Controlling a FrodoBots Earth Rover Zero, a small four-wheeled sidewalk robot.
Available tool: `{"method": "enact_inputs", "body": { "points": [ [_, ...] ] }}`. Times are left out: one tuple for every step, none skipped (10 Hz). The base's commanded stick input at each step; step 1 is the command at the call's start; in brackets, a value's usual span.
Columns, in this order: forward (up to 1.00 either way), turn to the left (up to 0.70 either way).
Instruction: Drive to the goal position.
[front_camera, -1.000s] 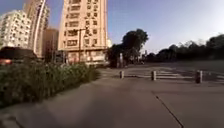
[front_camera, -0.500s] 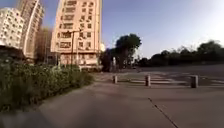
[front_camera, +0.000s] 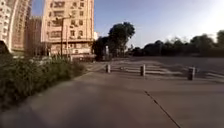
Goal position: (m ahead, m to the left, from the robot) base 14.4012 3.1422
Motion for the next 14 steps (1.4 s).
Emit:
{"method": "enact_inputs", "body": {
  "points": [
    [0.45,0.00],
    [0.45,0.00],
    [0.59,0.00],
    [0.70,0.00],
    [0.70,0.00],
    [0.70,0.00],
    [0.70,0.00],
    [0.70,0.00],
    [0.70,0.00],
    [0.70,0.00],
    [0.70,0.00],
    [0.70,0.00],
    [0.70,0.00],
    [0.70,0.00]
  ]
}}
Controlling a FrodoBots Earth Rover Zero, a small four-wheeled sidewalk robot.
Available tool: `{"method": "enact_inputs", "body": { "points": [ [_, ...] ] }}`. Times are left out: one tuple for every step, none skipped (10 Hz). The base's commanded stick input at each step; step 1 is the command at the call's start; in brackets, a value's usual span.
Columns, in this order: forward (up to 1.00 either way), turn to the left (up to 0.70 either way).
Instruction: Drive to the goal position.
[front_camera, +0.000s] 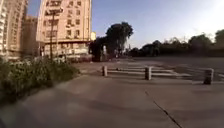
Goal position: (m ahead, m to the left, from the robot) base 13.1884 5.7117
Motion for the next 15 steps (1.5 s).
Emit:
{"method": "enact_inputs", "body": {
  "points": [
    [0.70,0.00],
    [0.70,0.00],
    [0.70,0.00],
    [0.70,0.00],
    [0.70,0.00],
    [0.70,0.00],
    [0.70,0.00],
    [0.70,0.00],
    [0.70,0.00],
    [0.70,0.00],
    [0.70,0.00],
    [0.70,0.00],
    [0.70,-0.01],
    [0.70,-0.04],
    [0.70,-0.10]
  ]
}}
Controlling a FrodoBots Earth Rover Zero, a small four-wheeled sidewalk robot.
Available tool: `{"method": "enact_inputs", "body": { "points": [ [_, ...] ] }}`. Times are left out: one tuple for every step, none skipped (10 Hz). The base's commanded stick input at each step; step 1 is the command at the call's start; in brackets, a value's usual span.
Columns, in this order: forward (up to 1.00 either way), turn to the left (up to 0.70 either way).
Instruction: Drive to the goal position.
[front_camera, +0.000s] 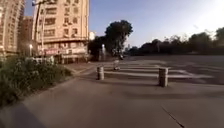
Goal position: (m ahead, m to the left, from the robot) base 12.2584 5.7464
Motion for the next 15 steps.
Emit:
{"method": "enact_inputs", "body": {
  "points": [
    [0.70,-0.12],
    [0.70,0.01],
    [0.70,0.00],
    [0.70,0.00],
    [0.70,0.00],
    [0.70,0.00],
    [0.70,0.00],
    [0.70,0.00],
    [0.70,0.00],
    [0.70,0.00],
    [0.70,0.00],
    [0.70,-0.02],
    [0.70,-0.02],
    [0.70,-0.05],
    [0.70,-0.04]
  ]
}}
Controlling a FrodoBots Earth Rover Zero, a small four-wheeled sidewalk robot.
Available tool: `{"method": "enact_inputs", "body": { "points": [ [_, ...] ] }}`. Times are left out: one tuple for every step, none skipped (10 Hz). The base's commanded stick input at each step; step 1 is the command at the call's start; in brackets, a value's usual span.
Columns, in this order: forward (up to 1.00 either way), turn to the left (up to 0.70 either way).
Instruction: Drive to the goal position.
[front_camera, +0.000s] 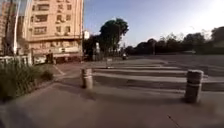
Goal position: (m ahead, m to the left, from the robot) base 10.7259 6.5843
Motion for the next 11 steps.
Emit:
{"method": "enact_inputs", "body": {
  "points": [
    [0.70,0.00],
    [0.70,0.00],
    [0.70,0.00],
    [0.70,0.00],
    [0.70,0.00],
    [0.70,0.00],
    [0.45,0.00],
    [0.45,0.00],
    [0.45,0.00],
    [0.45,0.00],
    [0.45,0.00]
  ]
}}
